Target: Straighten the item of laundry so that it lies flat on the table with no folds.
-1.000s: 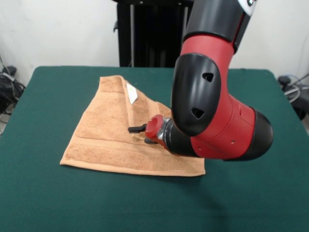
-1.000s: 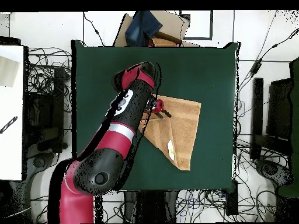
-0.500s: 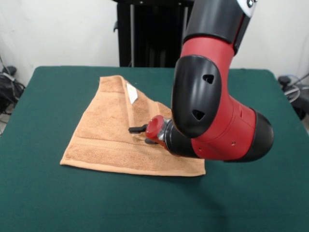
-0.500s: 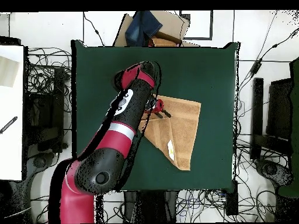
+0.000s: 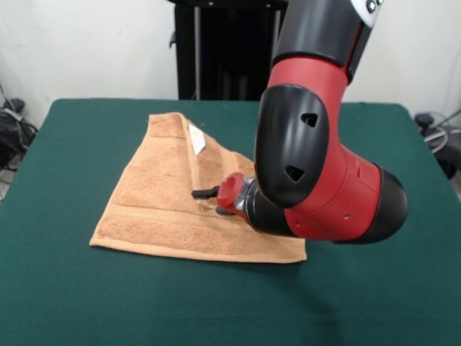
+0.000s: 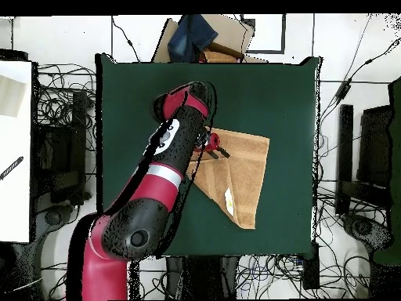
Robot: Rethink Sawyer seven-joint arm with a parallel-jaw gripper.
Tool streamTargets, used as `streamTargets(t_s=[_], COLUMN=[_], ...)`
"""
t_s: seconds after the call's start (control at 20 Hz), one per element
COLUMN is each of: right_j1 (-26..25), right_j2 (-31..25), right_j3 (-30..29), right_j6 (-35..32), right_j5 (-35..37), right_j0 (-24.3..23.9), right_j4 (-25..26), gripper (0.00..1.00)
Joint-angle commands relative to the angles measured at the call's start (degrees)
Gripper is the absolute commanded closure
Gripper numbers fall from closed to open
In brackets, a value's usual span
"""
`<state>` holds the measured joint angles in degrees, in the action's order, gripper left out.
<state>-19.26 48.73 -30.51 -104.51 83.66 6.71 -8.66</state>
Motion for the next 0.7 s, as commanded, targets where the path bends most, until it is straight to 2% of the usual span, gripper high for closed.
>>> streamTargets(t_s=[0.05,0.7], right_j1=[-2.34,-3.27], right_j2=[-4.33,-4.30], right_j3=[3.59,6.20], right_j6=[-4.54,-3.74], right_j5=[1.14,3.05], right_j0=[-1.61,-2.60], right_j4=[0.08,0.26], gripper=[0.00,0.00])
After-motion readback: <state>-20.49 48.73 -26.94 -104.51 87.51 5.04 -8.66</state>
